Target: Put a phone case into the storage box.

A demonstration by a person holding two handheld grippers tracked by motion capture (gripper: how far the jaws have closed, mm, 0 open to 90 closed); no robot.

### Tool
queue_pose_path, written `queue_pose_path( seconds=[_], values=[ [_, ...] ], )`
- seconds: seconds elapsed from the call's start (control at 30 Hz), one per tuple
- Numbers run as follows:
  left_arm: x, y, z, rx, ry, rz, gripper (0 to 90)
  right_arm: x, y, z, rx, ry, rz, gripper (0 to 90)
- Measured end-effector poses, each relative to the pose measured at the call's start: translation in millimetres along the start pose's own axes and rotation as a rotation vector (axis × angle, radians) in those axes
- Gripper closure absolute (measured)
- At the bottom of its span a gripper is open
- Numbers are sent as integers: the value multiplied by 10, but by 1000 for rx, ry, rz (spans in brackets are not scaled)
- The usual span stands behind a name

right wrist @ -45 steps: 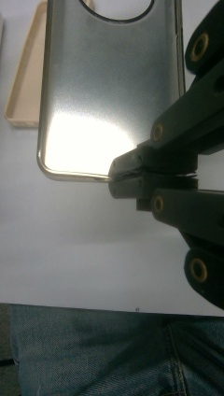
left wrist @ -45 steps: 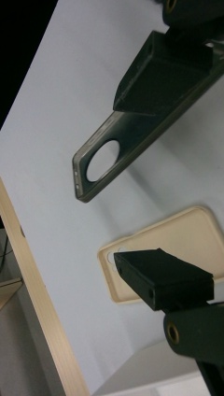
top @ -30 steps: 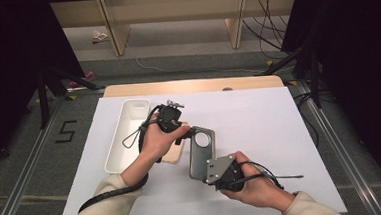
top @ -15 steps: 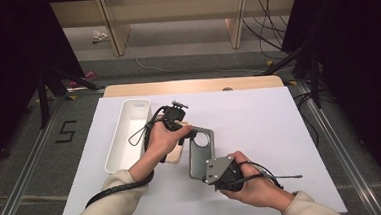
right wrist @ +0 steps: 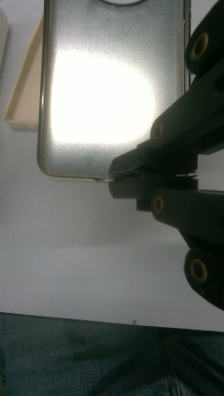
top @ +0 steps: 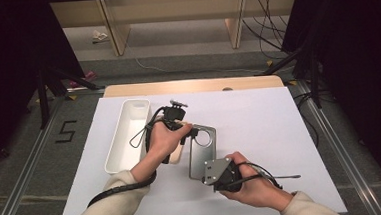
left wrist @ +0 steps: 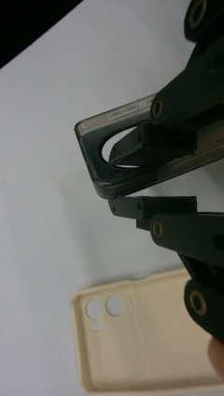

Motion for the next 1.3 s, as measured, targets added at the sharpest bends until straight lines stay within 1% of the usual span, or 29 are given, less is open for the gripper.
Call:
queue_pose_path(
  seconds=[0.1,0.13,0.2,0.23,0.27,0.3,0.37,0.4,0.47,0.57,0.63,0.67,0.77,0.87,0.93,0.97,1.0,1.03,1.1,1.17,1.3],
  values=[
    [-49,-15,33,-32,24,6,758,-4,14,-23,7,-2,-10,890],
    [-67,-20,47,-48,37,11,763,-9,16,-30,8,6,-12,889],
    [-105,-31,80,-79,75,14,784,-18,30,-49,13,-2,-20,871],
    [-128,-36,96,-90,65,-21,808,-23,40,-57,13,1,-28,852],
    [-143,-40,119,-109,11,-72,806,-30,50,-61,18,5,-41,824],
    [-149,-45,141,-132,20,-79,808,-42,63,-65,21,8,-50,800],
    [-145,-52,169,-157,39,-75,810,-66,84,-62,5,19,-69,763],
    [-140,-57,185,-167,36,-93,809,-76,89,-57,-5,20,-84,731],
    [-125,-53,215,-189,19,-122,809,-98,99,-42,-32,35,-108,668],
    [-83,-27,264,-230,11,-143,810,-136,127,-13,-70,60,-157,550],
    [-50,-2,309,-262,2,-157,810,-172,158,5,-98,69,-200,486],
    [-36,9,334,-282,0,-158,810,-191,174,16,-122,74,-223,454],
    [12,42,437,-335,3,-162,810,-260,235,74,-177,90,-297,387],
    [54,64,547,-385,-3,-170,810,-329,306,133,-230,89,-378,329],
    [80,82,608,-411,1,-177,809,-376,361,157,-270,84,-423,301],
    [91,93,631,-418,2,-187,810,-395,387,168,-285,81,-443,294],
    [97,109,653,-427,-1,-186,809,-409,410,178,-300,81,-460,280],
    [106,122,671,-436,-3,-194,809,-421,431,187,-312,82,-477,267],
    [126,146,702,-444,0,-194,809,-445,469,201,-339,86,-499,260],
    [139,152,724,-452,1,-187,809,-464,504,219,-362,78,-526,255],
    [171,148,790,-472,-1,-195,809,-488,557,248,-397,83,-550,242]
  ],
)
Point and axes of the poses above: each handheld gripper's, and its own axes: z roughly backward along the jaws, y roughly out of its underside, x roughly to its left, the point moved 2 cm from there along -z, roughly forward along the jaws, and after that the axes turned 1 degree about -x, right-handed, at the moved point
